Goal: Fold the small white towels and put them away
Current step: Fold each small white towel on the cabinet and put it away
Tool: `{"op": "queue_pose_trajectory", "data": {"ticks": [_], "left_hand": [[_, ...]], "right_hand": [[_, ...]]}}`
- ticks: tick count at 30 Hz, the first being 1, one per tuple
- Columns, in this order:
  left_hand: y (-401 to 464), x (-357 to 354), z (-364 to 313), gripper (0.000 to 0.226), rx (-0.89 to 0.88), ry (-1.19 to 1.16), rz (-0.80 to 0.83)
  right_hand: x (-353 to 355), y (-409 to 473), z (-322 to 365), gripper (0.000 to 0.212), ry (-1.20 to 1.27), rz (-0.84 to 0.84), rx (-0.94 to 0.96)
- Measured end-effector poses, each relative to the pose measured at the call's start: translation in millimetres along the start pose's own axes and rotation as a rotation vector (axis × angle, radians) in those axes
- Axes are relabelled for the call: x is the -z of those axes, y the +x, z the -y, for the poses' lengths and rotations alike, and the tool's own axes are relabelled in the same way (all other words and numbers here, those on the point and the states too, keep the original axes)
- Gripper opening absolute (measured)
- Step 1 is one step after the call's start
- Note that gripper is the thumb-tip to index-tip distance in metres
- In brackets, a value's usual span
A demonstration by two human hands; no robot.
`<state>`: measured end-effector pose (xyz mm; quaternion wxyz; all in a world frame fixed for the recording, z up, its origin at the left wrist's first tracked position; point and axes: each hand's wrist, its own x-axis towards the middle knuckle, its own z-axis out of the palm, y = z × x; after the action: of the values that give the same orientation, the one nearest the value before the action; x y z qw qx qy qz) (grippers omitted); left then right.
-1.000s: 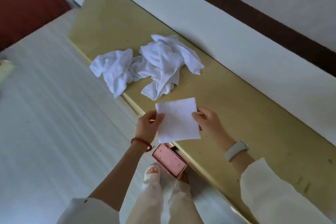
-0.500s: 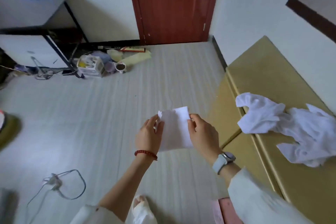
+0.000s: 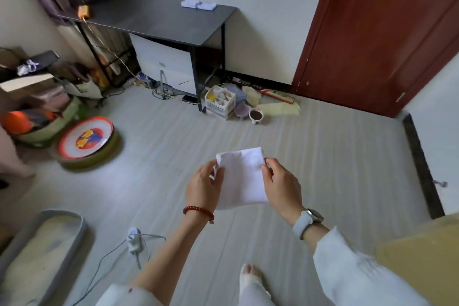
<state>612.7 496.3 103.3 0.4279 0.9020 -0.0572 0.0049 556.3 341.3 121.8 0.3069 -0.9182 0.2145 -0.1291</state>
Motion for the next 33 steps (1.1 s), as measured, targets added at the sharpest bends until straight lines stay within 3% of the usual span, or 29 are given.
{"op": "queue_pose_trajectory", "data": {"ticks": [5,8,13,20,26,33], "left_hand": [[118.9,23.2,31.7,0.021,0.070,-0.025,-0.070],[218.2,40.0,45.7,0.023,0.098,-0.029,-0.103],[378.5,84.4,60.0,0.022,0.148,0.022,-0.126],[538.9,142.6,110.2,0.020,0.241,-0.010,-0.217],[707.6,172.1,162.4,0.019,0.220,-0.065,-0.214],[934.5,191.9,184.0,0.015,0.153,-0.110,-0.050]], "right_hand": [[-66.9,108.5,50.7,0.022,0.075,0.079,0.077],[-120.9,201.8,85.7,0.019,0.162,0.229,0.131],[-182.9,351.3,165.1,0.014,0.263,0.389,0.184],[-267.1,494.6,276.1,0.012,0.272,0.539,0.260],[-356.2,626.1,349.9,0.010,0.288,0.546,0.231],[-418.5,790.6,423.0,0.013,0.317,0.433,0.063]]}}
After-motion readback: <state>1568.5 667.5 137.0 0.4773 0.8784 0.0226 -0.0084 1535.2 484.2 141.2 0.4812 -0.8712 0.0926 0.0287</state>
